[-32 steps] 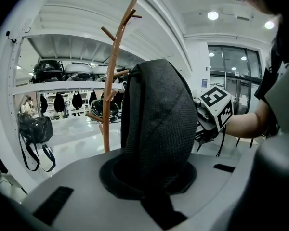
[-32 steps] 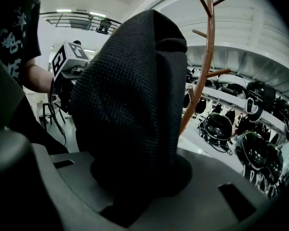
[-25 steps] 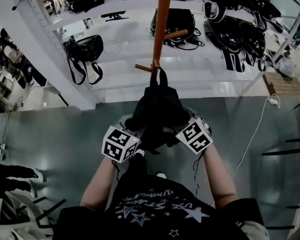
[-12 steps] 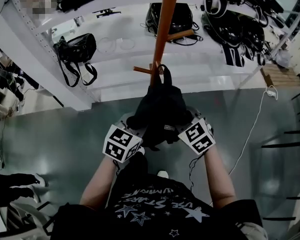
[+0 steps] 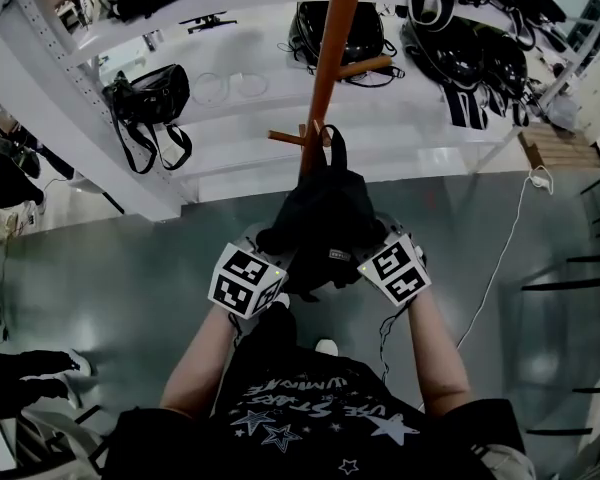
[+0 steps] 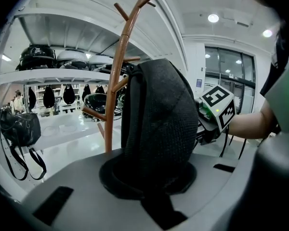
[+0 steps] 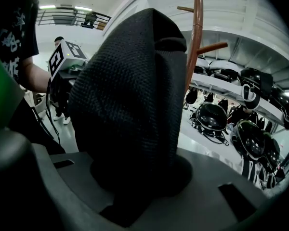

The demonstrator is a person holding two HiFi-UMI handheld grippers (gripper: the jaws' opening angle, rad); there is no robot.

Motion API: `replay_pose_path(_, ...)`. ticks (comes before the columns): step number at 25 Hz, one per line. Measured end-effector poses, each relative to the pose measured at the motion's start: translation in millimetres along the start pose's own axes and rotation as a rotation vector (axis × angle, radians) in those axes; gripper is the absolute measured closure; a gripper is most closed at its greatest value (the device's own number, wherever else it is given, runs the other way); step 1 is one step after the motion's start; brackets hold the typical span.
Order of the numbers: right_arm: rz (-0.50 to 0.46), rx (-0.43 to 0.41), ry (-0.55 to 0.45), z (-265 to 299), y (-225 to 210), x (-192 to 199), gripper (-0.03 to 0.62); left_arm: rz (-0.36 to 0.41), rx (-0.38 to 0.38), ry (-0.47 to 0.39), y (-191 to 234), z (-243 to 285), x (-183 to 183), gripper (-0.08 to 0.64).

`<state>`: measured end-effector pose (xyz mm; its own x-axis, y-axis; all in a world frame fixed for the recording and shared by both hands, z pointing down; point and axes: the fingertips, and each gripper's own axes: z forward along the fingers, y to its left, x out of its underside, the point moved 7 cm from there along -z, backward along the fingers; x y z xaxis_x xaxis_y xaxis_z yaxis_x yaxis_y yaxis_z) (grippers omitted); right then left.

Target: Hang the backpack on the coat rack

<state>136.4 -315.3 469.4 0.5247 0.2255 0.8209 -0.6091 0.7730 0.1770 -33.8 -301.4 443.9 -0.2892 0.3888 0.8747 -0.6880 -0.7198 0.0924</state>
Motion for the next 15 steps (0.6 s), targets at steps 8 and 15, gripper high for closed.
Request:
replay_pose_path(8, 0.036, -0.016, 0.002, 17.2, -9.1, 1.2, 0.486, 0.0, 0.012, 0.031, 16.1, 10.2, -1.8, 0.491)
replay_pose_path(15, 0.079, -0.025, -0.002, 35.6, -18.4, 7.7, 0.486, 0.01, 0.019, 0.062, 31.6, 24.3, -0.5, 0.491)
